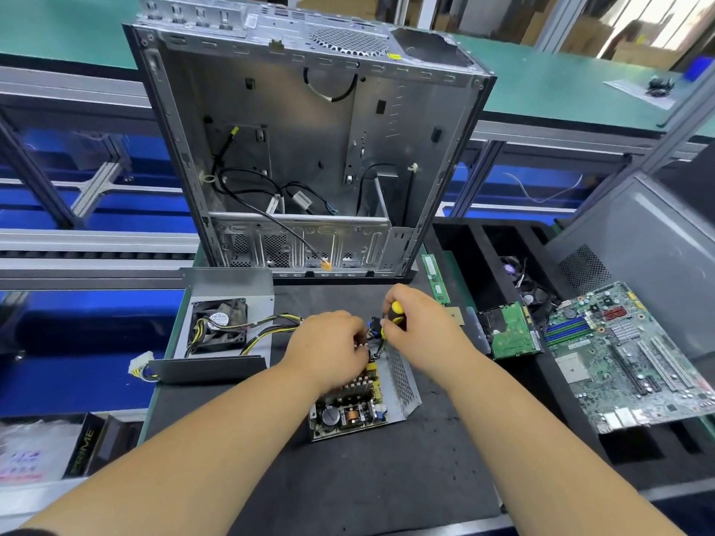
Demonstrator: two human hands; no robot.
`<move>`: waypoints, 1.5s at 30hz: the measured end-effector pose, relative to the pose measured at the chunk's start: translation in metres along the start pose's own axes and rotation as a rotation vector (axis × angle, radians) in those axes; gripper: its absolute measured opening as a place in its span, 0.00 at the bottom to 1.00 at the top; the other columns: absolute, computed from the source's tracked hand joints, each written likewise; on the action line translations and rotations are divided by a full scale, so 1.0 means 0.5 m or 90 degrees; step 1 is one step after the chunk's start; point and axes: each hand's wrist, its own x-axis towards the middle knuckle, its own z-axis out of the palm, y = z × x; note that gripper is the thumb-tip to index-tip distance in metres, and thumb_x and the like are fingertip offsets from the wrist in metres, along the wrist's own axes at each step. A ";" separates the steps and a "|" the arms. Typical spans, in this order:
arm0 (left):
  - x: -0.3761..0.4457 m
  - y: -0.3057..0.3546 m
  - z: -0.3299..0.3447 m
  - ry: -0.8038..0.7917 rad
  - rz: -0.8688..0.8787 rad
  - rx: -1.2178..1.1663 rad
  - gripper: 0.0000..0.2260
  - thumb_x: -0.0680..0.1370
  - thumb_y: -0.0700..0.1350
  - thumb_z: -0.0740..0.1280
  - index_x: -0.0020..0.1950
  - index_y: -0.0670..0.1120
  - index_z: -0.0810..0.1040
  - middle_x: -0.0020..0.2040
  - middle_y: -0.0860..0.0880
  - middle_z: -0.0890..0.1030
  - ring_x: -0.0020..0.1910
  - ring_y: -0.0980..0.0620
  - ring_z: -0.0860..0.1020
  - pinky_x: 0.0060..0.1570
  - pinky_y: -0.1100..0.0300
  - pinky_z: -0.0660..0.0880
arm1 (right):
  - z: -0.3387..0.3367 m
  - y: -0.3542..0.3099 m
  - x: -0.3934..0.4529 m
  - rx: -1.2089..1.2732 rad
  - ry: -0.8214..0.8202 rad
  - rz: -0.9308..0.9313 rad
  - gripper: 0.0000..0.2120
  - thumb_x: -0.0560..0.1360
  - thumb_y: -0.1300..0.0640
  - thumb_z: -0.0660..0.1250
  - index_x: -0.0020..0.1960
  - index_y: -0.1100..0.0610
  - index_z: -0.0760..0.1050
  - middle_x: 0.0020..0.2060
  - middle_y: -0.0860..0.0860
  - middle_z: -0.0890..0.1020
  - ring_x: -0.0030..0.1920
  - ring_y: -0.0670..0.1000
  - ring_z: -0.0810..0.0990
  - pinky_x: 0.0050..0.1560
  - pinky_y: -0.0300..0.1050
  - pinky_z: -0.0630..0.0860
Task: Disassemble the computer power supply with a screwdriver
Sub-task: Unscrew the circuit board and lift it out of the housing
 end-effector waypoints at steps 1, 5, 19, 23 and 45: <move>0.000 0.000 0.000 -0.001 0.001 0.000 0.07 0.73 0.52 0.64 0.48 0.54 0.80 0.45 0.53 0.78 0.47 0.48 0.78 0.41 0.58 0.65 | -0.001 -0.001 0.001 -0.003 -0.009 -0.005 0.07 0.76 0.58 0.67 0.48 0.50 0.70 0.42 0.45 0.74 0.39 0.46 0.73 0.36 0.41 0.68; 0.001 -0.001 0.002 -0.002 0.000 0.006 0.08 0.73 0.53 0.64 0.48 0.54 0.80 0.46 0.52 0.79 0.47 0.48 0.78 0.41 0.58 0.67 | -0.011 -0.011 0.005 -0.002 -0.065 -0.024 0.09 0.74 0.62 0.65 0.47 0.49 0.70 0.44 0.45 0.75 0.44 0.49 0.74 0.41 0.45 0.71; 0.001 0.001 -0.005 -0.029 -0.011 0.006 0.08 0.73 0.53 0.64 0.47 0.52 0.79 0.45 0.52 0.79 0.46 0.47 0.78 0.40 0.58 0.67 | -0.044 -0.023 0.018 -0.010 -0.130 -0.005 0.07 0.74 0.64 0.65 0.48 0.53 0.74 0.41 0.45 0.76 0.43 0.50 0.76 0.40 0.43 0.73; 0.002 0.004 -0.007 -0.047 -0.017 0.013 0.08 0.74 0.53 0.64 0.49 0.53 0.79 0.46 0.52 0.79 0.47 0.47 0.78 0.41 0.58 0.67 | -0.043 -0.019 0.018 -0.002 -0.125 -0.004 0.07 0.74 0.63 0.65 0.47 0.51 0.73 0.43 0.48 0.77 0.45 0.52 0.77 0.45 0.49 0.76; 0.003 -0.002 -0.019 -0.120 0.038 -0.015 0.19 0.78 0.46 0.61 0.67 0.63 0.76 0.57 0.56 0.78 0.60 0.50 0.75 0.54 0.56 0.73 | -0.039 -0.006 0.017 0.024 -0.116 0.006 0.09 0.73 0.63 0.65 0.44 0.49 0.72 0.41 0.47 0.77 0.41 0.49 0.75 0.40 0.46 0.73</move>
